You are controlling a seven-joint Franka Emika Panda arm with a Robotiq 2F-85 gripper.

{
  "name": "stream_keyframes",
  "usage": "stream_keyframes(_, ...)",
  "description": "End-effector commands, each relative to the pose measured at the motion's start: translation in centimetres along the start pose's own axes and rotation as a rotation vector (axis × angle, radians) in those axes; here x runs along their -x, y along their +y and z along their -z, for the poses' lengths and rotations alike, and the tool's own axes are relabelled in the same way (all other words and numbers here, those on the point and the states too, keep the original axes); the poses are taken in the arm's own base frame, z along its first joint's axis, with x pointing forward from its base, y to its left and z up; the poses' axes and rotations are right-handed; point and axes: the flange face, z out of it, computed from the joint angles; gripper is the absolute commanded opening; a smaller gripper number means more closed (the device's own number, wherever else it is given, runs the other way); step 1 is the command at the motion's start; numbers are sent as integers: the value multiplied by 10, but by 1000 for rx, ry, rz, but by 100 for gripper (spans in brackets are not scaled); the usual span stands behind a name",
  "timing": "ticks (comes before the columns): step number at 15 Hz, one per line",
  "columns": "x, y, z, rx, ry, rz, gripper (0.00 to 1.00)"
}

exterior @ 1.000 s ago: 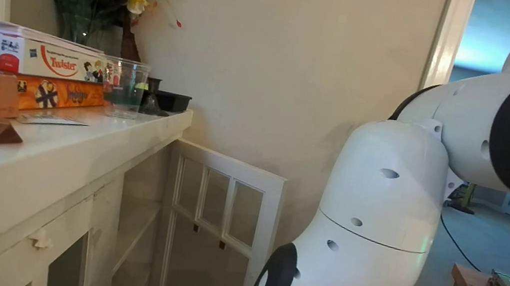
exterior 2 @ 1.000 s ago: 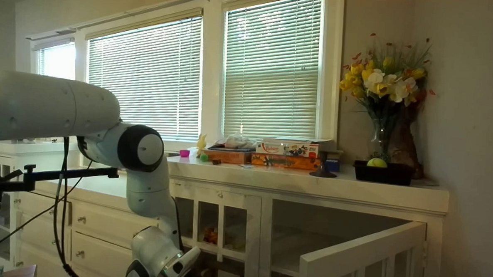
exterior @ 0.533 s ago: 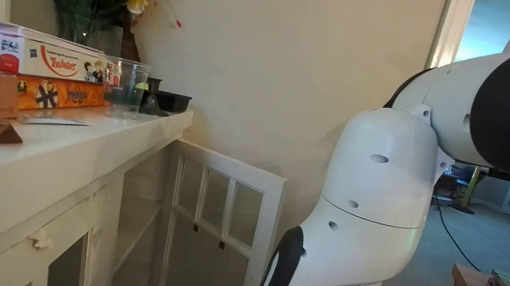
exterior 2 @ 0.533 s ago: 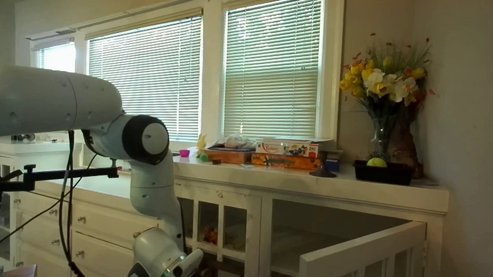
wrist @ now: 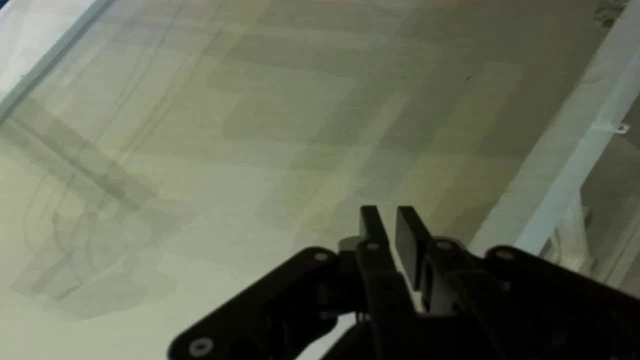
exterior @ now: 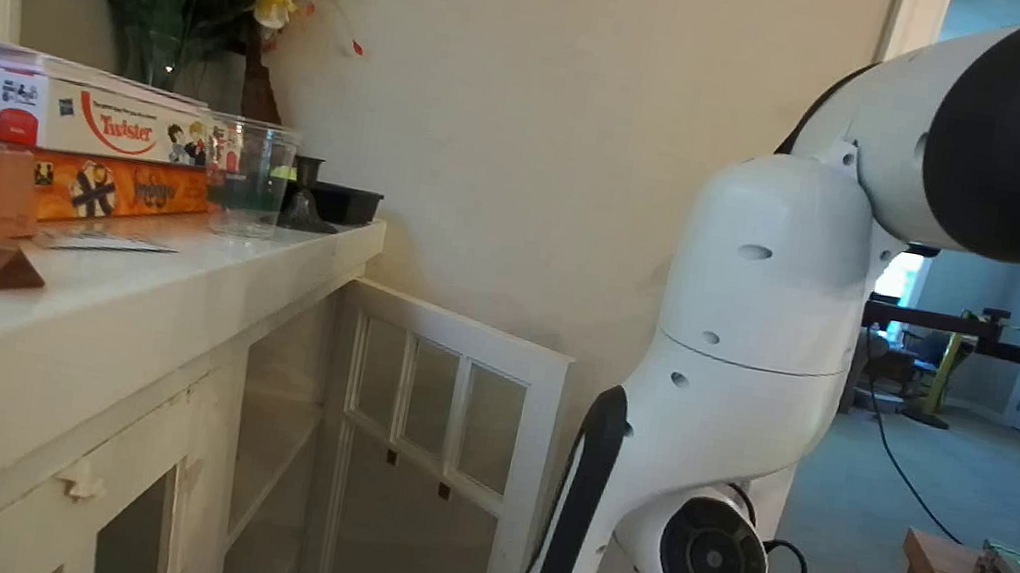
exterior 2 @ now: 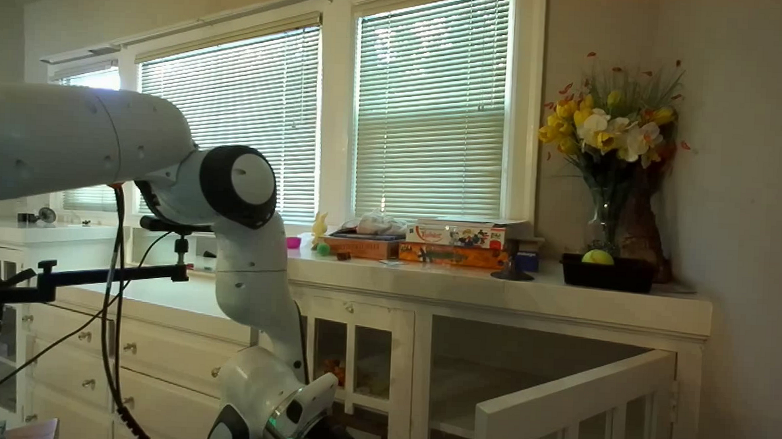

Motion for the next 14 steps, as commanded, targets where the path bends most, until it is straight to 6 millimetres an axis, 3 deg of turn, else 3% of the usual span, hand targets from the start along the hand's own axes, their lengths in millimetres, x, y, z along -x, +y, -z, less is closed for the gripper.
stream_keyframes(1, -12, 26, 2, 11, 16, 4, 46)
stream_keyframes(3, -13, 38, 2, 35, 16, -5, 60)
stream_keyframes(4, -11, 22, -6, 31, 5, 5, 66)
stream_keyframes(5, -11, 25, -7, 34, 3, 5, 49)
stream_keyframes(7, -11, 24, -7, 32, 2, 3, 64)
stream_keyframes(11, -11, 24, -6, 31, 1, 3, 67)
stream_keyframes(12, -11, 24, -6, 31, 1, 3, 92)
stream_keyframes(14, -12, 17, -3, 32, 42, 10, 97)
